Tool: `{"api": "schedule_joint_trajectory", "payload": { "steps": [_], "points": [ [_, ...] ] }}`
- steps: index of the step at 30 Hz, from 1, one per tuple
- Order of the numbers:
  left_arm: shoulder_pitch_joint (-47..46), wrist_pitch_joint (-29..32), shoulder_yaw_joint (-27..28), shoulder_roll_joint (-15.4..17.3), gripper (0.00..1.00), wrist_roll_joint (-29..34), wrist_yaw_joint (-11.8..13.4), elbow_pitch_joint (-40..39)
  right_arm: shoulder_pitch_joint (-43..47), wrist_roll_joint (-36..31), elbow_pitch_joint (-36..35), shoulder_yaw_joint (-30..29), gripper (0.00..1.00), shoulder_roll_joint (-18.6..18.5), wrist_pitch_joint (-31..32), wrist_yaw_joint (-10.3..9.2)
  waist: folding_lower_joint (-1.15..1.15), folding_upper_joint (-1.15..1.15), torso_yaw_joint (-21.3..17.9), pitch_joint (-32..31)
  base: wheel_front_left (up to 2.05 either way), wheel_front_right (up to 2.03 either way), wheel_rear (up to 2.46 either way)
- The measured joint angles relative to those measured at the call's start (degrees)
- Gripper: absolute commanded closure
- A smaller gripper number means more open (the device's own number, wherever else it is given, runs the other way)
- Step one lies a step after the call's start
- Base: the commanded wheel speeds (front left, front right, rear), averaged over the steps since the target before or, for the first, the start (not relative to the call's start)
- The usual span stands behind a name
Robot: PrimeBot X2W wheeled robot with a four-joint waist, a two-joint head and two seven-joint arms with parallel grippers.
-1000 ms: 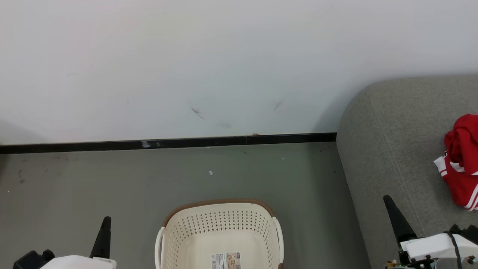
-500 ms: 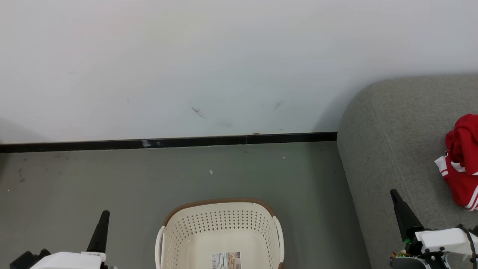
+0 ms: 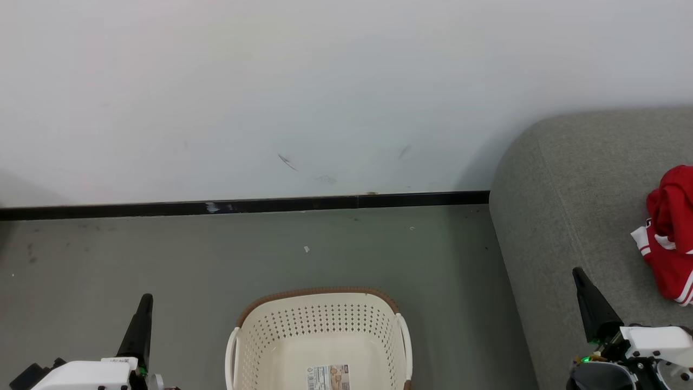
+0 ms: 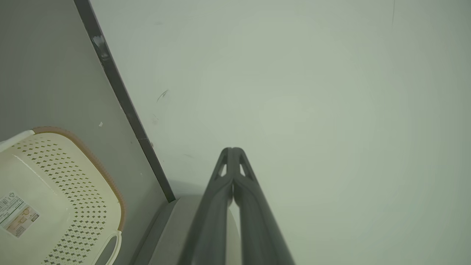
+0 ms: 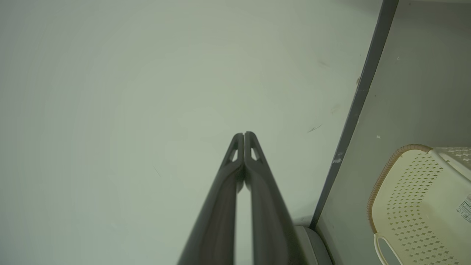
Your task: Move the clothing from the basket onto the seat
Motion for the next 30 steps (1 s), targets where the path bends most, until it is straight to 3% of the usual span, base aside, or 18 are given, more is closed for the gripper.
{"api": "schedule_joint_trajectory", "payload": {
  "steps": [30],
  "points": [
    [-0.3, 0.0, 0.1, -0.1, 1.00, 0.0, -0.6, 1.1, -0.7, 0.0, 0.5, 0.0, 1.00, -0.1, 0.0, 0.00, -0.01, 0.00, 0.0, 0.0, 0.00, 0.00, 0.00]
  ]
}}
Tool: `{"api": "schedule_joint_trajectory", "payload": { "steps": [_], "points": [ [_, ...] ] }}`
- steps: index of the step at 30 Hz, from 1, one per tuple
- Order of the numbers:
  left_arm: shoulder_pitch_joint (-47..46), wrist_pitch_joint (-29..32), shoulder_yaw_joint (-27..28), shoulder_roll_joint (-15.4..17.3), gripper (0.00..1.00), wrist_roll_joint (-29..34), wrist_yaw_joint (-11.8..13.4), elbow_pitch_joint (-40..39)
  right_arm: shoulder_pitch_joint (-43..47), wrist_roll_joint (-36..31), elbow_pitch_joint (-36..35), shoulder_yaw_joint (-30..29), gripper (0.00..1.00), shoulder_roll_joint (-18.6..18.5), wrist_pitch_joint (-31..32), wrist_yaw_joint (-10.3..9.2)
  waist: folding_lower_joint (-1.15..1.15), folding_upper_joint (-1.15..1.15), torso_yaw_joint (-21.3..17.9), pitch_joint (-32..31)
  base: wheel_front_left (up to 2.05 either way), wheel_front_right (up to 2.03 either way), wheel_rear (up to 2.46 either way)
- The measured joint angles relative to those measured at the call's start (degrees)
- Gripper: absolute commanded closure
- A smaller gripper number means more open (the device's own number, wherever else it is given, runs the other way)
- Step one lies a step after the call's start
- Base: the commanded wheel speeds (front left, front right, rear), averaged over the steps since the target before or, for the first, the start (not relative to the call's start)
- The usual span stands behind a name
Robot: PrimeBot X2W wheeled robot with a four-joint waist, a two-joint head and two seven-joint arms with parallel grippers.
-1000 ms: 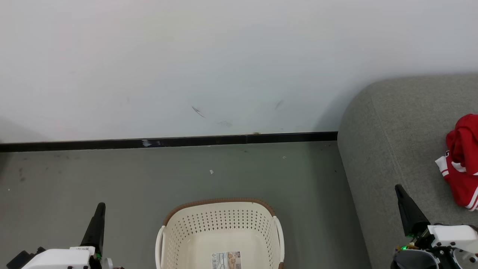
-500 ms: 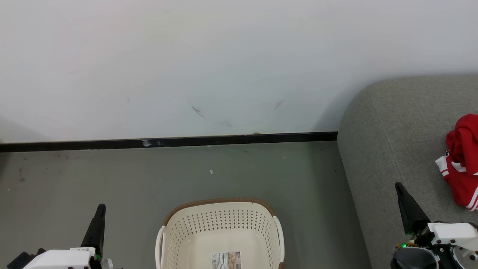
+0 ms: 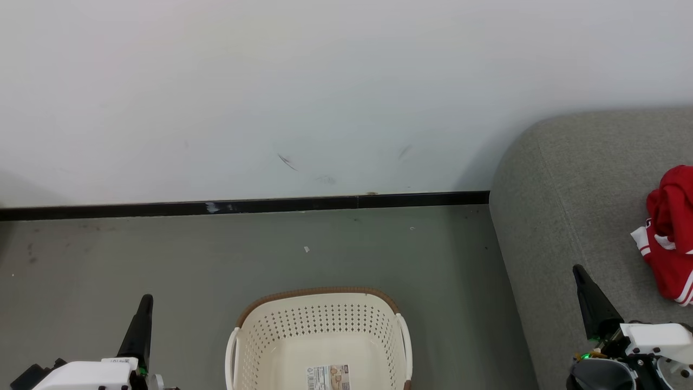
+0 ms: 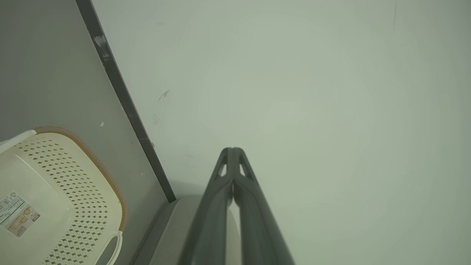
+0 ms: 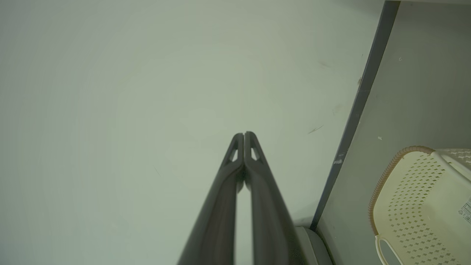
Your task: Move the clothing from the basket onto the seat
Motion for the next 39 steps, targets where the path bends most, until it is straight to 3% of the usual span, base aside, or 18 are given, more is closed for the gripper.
{"api": "schedule_joint_trajectory", "payload": {
  "steps": [39],
  "points": [
    [-0.6, 0.3, 0.1, 0.0, 1.00, 0.0, -0.1, 0.5, 0.0, 0.4, 0.1, 0.0, 1.00, 0.0, 0.0, 0.00, -0.01, 0.00, 0.0, 0.0, 0.00, 0.00, 0.00]
  ]
}}
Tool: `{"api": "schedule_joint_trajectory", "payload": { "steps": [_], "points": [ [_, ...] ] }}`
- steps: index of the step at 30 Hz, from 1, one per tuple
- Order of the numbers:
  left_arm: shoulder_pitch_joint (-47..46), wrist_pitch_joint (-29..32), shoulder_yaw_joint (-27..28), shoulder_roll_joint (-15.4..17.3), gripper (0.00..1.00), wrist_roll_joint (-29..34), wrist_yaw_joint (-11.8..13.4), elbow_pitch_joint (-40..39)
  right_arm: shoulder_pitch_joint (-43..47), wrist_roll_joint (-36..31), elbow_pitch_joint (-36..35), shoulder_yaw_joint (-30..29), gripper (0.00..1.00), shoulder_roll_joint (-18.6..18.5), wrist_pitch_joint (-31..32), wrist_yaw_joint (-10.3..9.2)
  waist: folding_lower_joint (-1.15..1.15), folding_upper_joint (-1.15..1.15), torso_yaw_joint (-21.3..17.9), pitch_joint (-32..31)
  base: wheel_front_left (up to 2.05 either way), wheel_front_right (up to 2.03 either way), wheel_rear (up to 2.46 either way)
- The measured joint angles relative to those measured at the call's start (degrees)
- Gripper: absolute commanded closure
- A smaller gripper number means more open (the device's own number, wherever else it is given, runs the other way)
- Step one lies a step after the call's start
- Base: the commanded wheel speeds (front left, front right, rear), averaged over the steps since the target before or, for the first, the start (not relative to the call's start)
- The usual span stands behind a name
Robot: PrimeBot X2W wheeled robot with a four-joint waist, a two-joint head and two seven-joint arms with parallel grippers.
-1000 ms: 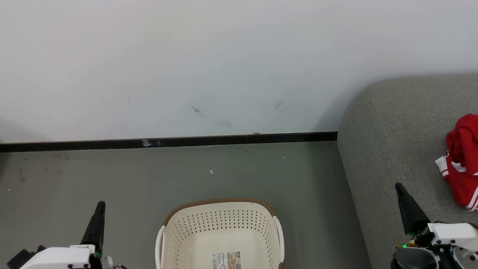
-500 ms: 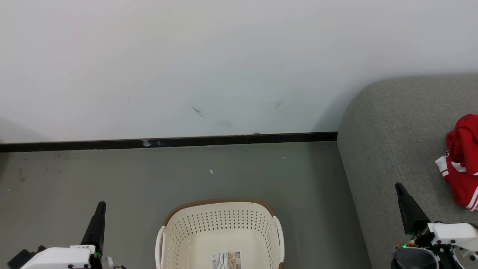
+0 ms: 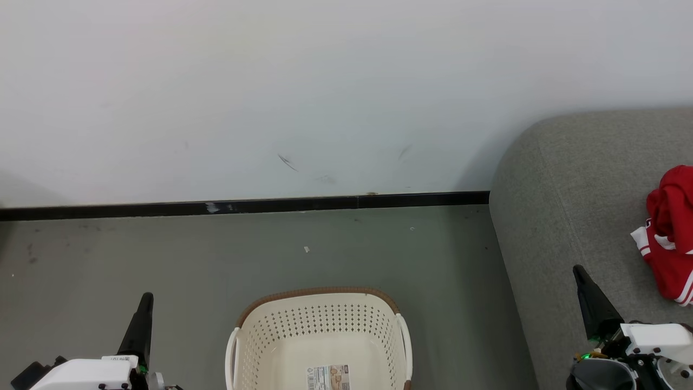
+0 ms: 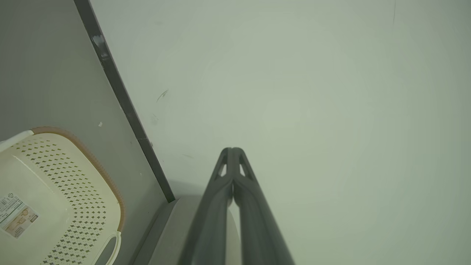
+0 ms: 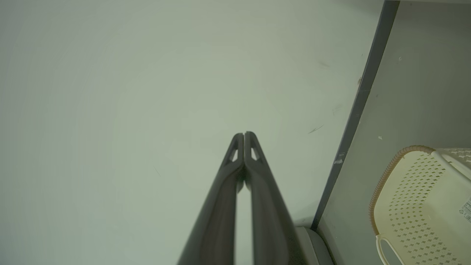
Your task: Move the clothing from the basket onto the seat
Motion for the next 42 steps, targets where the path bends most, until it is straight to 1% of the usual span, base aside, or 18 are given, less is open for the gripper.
{"api": "schedule_joint_trajectory", "payload": {
  "steps": [3, 42],
  "points": [
    [0.0, 0.0, 0.0, 0.0, 1.00, 0.0, -0.4, 0.0, 0.0, 0.0, 0.0, 0.0, 1.00, 0.0, 0.0, 0.00, 0.00, 0.00, 0.0, 0.0, 0.00, 0.00, 0.00],
    [0.0, 0.0, 0.0, 0.0, 1.00, 0.0, -0.4, 0.4, 0.0, 0.0, 0.0, 0.1, 1.00, -0.2, 0.0, 0.00, -0.01, 0.00, 0.0, 0.0, 0.00, 0.00, 0.00]
  ]
}}
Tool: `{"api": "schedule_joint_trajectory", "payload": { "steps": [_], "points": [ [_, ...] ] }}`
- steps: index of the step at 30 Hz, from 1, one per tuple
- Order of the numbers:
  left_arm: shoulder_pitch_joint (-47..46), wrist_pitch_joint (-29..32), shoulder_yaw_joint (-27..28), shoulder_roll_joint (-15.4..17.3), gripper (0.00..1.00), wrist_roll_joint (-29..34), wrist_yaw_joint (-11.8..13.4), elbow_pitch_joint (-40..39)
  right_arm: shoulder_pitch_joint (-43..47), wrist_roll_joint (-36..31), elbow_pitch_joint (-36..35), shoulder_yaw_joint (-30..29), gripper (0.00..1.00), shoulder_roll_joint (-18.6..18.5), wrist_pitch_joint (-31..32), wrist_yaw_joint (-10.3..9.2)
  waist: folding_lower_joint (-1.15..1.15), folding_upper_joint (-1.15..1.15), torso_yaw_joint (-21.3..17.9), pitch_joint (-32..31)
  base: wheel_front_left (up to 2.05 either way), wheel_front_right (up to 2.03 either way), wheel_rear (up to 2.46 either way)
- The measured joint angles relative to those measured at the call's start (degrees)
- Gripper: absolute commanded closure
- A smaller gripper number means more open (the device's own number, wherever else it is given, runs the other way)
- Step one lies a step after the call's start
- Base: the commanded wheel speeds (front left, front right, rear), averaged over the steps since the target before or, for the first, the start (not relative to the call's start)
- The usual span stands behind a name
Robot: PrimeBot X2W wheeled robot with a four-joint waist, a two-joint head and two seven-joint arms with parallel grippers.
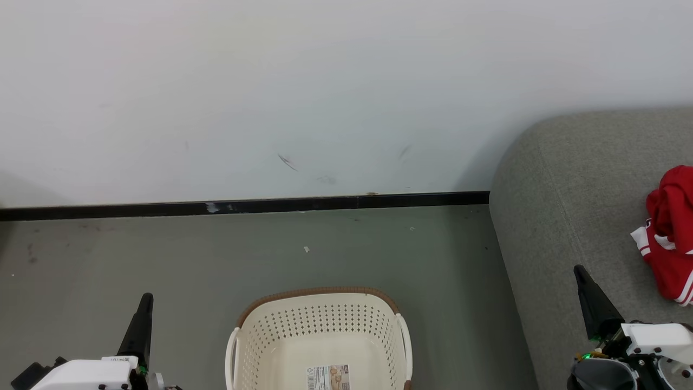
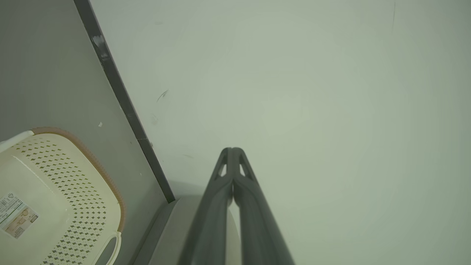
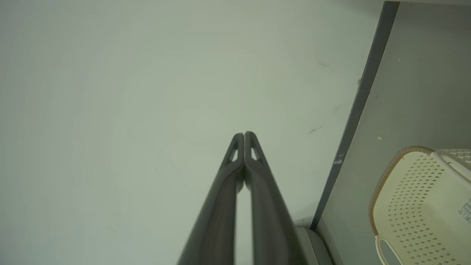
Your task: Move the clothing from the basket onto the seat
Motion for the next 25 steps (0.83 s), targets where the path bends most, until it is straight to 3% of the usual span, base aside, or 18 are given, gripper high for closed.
{"api": "schedule_joint_trajectory", "payload": {
  "steps": [25],
  "points": [
    [0.0, 0.0, 0.0, 0.0, 1.00, 0.0, 0.0, 0.1, 0.0, 0.0, 0.0, 0.0, 1.00, 0.0, 0.0, 0.00, 0.00, 0.00, 0.0, 0.0, 0.00, 0.00, 0.00]
  ]
}}
